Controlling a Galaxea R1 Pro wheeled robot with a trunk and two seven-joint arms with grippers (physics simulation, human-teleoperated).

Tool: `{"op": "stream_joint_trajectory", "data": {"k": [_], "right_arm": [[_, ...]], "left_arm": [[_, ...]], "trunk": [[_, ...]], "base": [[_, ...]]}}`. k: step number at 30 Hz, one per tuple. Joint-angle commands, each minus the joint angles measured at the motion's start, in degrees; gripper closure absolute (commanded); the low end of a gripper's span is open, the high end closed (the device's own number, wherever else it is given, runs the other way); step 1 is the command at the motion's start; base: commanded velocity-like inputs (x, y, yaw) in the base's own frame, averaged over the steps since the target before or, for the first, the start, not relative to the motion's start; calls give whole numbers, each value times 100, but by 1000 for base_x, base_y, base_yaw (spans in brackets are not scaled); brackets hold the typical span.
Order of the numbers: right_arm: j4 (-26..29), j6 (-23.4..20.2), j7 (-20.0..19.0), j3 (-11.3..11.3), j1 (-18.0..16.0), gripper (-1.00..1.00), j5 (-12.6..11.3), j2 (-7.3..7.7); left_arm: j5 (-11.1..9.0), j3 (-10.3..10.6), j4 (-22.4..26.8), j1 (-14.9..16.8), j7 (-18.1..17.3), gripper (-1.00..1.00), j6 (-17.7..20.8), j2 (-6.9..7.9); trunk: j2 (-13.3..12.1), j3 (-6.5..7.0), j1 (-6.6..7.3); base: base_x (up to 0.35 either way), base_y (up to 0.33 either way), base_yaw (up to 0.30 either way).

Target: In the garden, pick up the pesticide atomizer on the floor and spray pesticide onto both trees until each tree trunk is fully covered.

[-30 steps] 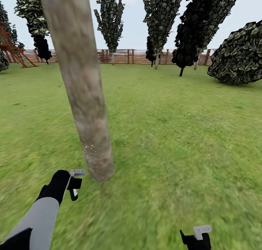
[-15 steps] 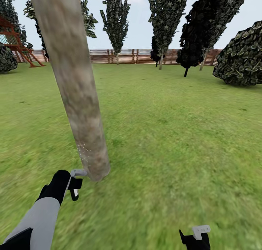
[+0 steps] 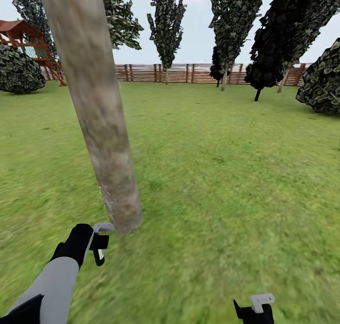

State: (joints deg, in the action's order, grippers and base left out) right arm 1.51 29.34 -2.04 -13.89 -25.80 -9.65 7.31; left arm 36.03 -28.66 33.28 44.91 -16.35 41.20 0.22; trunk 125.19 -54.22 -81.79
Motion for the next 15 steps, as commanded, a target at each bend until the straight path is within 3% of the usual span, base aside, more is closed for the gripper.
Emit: {"op": "stream_joint_trajectory", "data": {"k": [1,9,15], "right_arm": [[5,-1,1,0,69,-100,-1,0],[15,1,9,0,111,-100,-9,-19],[23,4,12,12,111,-100,-16,-19]], "left_arm": [[-11,5,-4,0,-5,100,-4,9],[-2,-7,2,-16,0,100,-7,29],[-17,-25,58,-26,6,100,-7,62]], "trunk": [[0,0,0],[0,-1,0],[0,-18,0]], "base": [[5,-279,2],[39,-278,15],[200,-225,236]]}}
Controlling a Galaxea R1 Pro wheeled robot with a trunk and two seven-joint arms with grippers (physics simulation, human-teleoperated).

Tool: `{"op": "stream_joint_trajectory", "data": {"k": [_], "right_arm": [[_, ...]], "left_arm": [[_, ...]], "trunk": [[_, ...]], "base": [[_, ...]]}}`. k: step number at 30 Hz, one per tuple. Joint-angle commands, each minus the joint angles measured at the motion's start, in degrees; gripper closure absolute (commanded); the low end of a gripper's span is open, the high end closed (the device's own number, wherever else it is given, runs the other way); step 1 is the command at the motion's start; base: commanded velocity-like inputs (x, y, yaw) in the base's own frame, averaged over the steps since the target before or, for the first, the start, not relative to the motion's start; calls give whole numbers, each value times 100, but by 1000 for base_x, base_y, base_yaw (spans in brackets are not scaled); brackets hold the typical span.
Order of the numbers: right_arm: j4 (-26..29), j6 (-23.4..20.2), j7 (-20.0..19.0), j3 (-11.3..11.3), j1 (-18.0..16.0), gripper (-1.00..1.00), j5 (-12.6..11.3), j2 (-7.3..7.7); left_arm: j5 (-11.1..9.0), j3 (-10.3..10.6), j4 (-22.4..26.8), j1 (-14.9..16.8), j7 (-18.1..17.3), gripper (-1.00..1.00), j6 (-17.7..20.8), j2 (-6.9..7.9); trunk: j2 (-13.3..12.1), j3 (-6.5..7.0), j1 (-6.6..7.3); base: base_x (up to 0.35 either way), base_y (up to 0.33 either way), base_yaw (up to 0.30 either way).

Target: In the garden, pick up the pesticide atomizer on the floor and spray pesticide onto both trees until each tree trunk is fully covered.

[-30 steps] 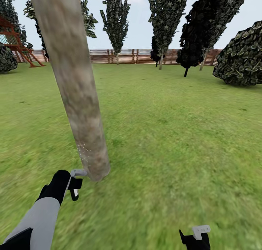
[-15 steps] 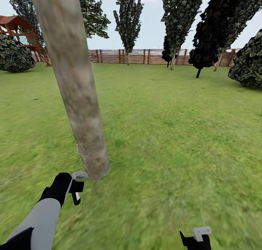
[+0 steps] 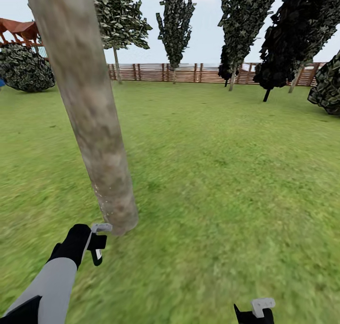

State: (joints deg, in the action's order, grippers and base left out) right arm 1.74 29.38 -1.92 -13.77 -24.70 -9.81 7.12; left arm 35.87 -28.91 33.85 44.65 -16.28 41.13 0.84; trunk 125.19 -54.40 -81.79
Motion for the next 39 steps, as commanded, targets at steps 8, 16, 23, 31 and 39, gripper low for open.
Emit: {"op": "stream_joint_trajectory", "data": {"k": [8,16,23,31,39], "right_arm": [[36,-1,0,27,0,-100,-4,-9],[651,-2,-3,31,0,-100,-2,-9],[842,5,-2,17,0,-100,11,58],[820,6,-2,-3,6,-100,14,79],[819,6,-2,-3,8,-100,14,104]], "left_arm": [[-10,1,17,0,2,100,-20,-26],[-10,7,25,0,2,100,-71,-47],[-10,-8,37,0,2,100,-79,-46],[-10,-10,43,0,22,100,-73,-14],[3,-5,47,0,37,100,-62,15]], "trunk": [[0,-26,0],[0,-54,0],[0,-60,0],[0,-60,0],[0,-60,0]], "base": [[232,-186,259],[34,-268,256],[81,-256,46],[275,-65,30],[16,0,262]]}}
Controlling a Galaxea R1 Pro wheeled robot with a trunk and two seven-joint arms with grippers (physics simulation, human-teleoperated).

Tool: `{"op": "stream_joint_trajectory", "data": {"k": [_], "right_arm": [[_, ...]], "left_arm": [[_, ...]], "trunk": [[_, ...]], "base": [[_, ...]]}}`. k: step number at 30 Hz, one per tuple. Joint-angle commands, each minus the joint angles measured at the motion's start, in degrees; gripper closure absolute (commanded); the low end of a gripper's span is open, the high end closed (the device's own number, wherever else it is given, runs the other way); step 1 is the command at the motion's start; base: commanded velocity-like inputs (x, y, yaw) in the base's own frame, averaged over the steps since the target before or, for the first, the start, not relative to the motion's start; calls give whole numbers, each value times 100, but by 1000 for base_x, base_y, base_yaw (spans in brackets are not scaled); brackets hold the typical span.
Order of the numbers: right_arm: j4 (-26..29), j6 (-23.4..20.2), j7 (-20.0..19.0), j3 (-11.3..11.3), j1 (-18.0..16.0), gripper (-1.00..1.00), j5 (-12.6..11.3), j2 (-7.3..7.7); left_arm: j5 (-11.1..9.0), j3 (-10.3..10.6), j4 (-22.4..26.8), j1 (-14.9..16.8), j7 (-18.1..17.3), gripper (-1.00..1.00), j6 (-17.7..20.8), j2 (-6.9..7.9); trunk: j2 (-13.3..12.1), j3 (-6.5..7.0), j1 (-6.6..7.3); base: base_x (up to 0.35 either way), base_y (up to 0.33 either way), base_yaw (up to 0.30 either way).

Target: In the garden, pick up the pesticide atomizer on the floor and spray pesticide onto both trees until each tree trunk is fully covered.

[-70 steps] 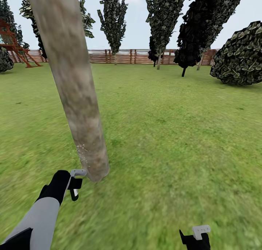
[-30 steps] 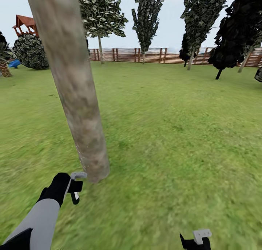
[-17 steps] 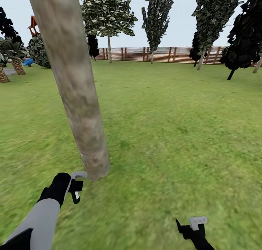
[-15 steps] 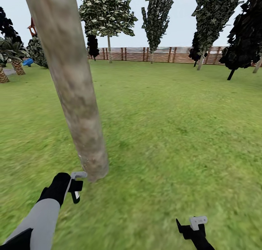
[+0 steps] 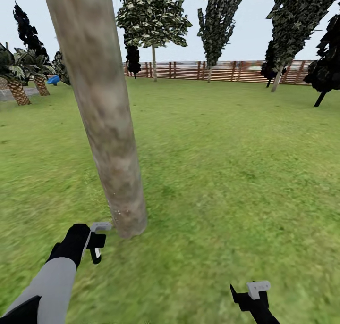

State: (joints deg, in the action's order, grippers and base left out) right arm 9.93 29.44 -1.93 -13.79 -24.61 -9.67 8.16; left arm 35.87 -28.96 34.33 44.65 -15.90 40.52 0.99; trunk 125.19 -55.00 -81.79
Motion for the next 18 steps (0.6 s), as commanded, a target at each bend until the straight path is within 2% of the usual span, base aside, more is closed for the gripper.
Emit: {"op": "stream_joint_trajectory", "data": {"k": [1,5,8,11,12,14,16,17,18], "right_arm": [[0,0,0,-1,0,-100,0,1],[-2,0,0,-1,0,-100,0,1],[-6,0,0,-1,0,-100,0,6],[-8,0,0,-1,0,-100,0,9],[-16,0,0,-1,0,-100,0,8],[-79,0,0,-1,0,-100,0,3],[-120,0,0,-1,0,-100,0,2],[-132,0,0,-1,0,-100,0,1],[-136,0,0,-1,0,-100,0,1]], "left_arm": [[0,32,-3,0,-1,100,-3,-21],[-9,47,-6,44,20,100,-1,-122],[3,50,-8,99,57,100,12,-252],[30,54,11,102,52,100,46,-168],[24,56,35,99,40,100,67,-19],[23,56,45,98,30,100,78,-1],[18,113,53,102,19,100,84,-98],[22,222,55,138,19,100,91,-268],[24,284,56,193,22,100,101,-374]], "trunk": [[0,0,0],[0,0,0],[0,0,0],[0,0,0],[0,0,0],[0,0,0],[0,0,0],[0,0,0],[0,0,0]], "base": [[0,0,97],[0,0,16],[0,0,1],[0,0,0],[0,0,0],[0,0,0],[0,0,0],[0,0,0],[0,0,0]]}}
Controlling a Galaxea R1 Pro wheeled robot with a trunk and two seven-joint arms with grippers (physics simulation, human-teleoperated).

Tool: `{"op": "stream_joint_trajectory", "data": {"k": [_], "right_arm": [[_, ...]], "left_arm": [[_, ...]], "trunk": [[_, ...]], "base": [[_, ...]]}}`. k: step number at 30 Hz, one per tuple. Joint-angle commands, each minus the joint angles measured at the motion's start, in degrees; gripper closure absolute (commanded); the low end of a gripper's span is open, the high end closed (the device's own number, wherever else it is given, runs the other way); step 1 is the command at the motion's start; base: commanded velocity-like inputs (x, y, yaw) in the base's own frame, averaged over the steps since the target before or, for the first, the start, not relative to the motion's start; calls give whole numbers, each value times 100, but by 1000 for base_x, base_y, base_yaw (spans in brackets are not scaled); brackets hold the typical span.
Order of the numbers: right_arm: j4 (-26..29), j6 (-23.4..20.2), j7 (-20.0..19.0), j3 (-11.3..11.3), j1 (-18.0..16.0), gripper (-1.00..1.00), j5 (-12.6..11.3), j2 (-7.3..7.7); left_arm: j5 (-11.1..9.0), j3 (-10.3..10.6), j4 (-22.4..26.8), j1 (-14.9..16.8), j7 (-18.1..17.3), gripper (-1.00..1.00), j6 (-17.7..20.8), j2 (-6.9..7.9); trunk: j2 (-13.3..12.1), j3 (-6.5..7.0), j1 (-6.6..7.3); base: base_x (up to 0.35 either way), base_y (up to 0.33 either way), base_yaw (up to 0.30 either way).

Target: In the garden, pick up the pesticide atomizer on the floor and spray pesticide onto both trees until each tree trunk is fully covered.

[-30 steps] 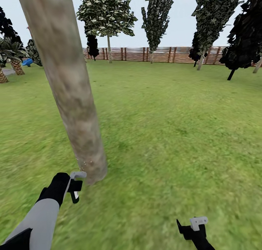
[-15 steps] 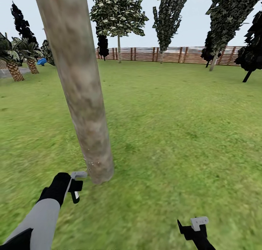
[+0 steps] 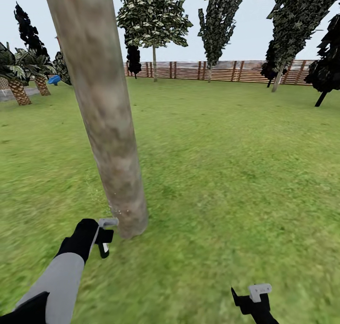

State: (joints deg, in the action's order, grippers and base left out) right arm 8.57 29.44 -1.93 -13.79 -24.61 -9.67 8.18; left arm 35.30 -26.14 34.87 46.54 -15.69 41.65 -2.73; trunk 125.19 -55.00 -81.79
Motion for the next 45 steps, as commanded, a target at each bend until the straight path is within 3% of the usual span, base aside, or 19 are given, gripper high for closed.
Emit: {"op": "stream_joint_trajectory", "data": {"k": [1,4,9,13,15,17,24,31,34,36,45], "right_arm": [[-2,0,0,-1,0,-100,0,0],[-4,0,0,-1,0,-100,0,0],[-4,0,0,-1,0,-100,0,0],[-4,0,0,-1,0,-100,0,0],[-11,0,0,-1,0,-100,0,0],[-13,0,0,-1,0,-100,0,0],[-13,0,0,-1,0,-100,0,0],[-5,0,0,-1,0,-100,0,0],[-9,0,0,-1,0,-100,0,0],[-12,0,0,-1,0,-100,0,0],[-13,0,0,-1,0,-100,0,0]], "left_arm": [[78,28,1,48,3,100,-4,-49],[61,68,1,219,-3,100,171,-45],[46,69,239,242,-35,100,337,300],[67,72,257,244,-24,100,341,205],[88,184,265,257,0,100,344,8],[88,222,270,258,4,100,344,-10],[59,241,300,279,-4,100,353,18],[49,240,296,836,-32,100,908,10],[75,238,297,985,-38,100,951,146],[80,240,300,995,-39,100,964,202],[84,241,301,1006,-30,100,965,121]], "trunk": [[0,0,0],[0,0,0],[0,0,0],[0,0,0],[0,0,0],[0,0,0],[0,0,0],[0,0,0],[0,0,0],[0,0,0],[0,0,0]], "base": [[0,0,0],[0,0,6],[0,0,208],[4,-20,103],[72,-222,8],[68,-258,2],[-157,-164,0],[-19,-2,122],[0,0,202],[0,0,35],[0,-187,3]]}}
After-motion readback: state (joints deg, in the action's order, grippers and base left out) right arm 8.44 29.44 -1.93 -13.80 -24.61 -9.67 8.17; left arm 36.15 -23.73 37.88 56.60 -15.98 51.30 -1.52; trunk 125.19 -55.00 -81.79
